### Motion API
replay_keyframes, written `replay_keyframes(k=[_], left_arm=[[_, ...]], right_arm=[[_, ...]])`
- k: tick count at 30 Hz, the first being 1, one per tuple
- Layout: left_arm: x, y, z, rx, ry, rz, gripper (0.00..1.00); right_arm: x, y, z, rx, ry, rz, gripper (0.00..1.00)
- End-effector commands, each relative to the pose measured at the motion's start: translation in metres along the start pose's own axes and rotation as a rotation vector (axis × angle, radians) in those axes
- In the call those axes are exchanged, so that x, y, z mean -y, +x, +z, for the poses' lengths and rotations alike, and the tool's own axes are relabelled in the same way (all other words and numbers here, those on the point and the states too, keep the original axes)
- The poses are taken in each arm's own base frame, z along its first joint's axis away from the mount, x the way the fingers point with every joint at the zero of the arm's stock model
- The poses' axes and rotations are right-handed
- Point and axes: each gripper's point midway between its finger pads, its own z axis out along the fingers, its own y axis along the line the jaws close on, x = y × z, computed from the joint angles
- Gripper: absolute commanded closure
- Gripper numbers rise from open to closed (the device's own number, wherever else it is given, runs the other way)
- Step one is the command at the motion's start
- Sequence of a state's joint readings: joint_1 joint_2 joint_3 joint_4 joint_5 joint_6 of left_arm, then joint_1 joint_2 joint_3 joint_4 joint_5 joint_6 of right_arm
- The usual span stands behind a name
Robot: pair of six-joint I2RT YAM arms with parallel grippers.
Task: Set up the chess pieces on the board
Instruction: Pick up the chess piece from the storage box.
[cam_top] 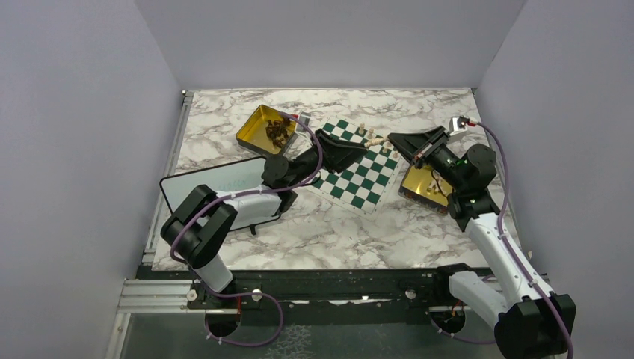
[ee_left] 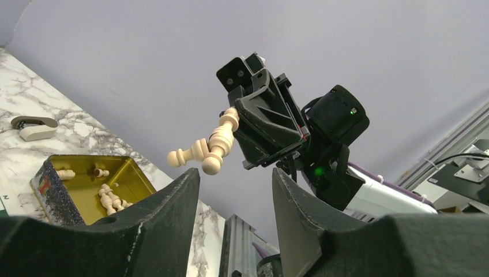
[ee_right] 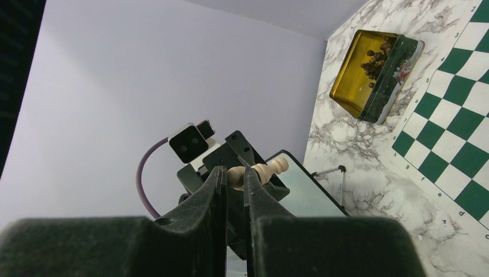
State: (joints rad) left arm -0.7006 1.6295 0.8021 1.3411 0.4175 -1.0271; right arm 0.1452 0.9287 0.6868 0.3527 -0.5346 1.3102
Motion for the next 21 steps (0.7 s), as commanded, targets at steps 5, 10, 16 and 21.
replay_keyframes(k=[5,10,16,21], left_arm=[[0.008,-0.015,0.006,0.075,0.045,-0.019,0.5],[0.006,-0.013,0.008,0.077,0.06,-0.048,0.55],[-0.005,-0.007,0.005,0.079,0.041,-0.077,0.55],[-0.012,-0.005,0.004,0.094,0.039,-0.096,0.56]], right_arm=[[0.004,0.002,0.002,0.006,-0.02,0.005,0.99],[0.008,0.002,0.005,0.0,-0.018,0.015,0.99],[0.017,0.004,0.004,0.001,-0.002,0.025,0.99],[0.027,0.006,0.006,-0.008,0.012,0.045,0.99]])
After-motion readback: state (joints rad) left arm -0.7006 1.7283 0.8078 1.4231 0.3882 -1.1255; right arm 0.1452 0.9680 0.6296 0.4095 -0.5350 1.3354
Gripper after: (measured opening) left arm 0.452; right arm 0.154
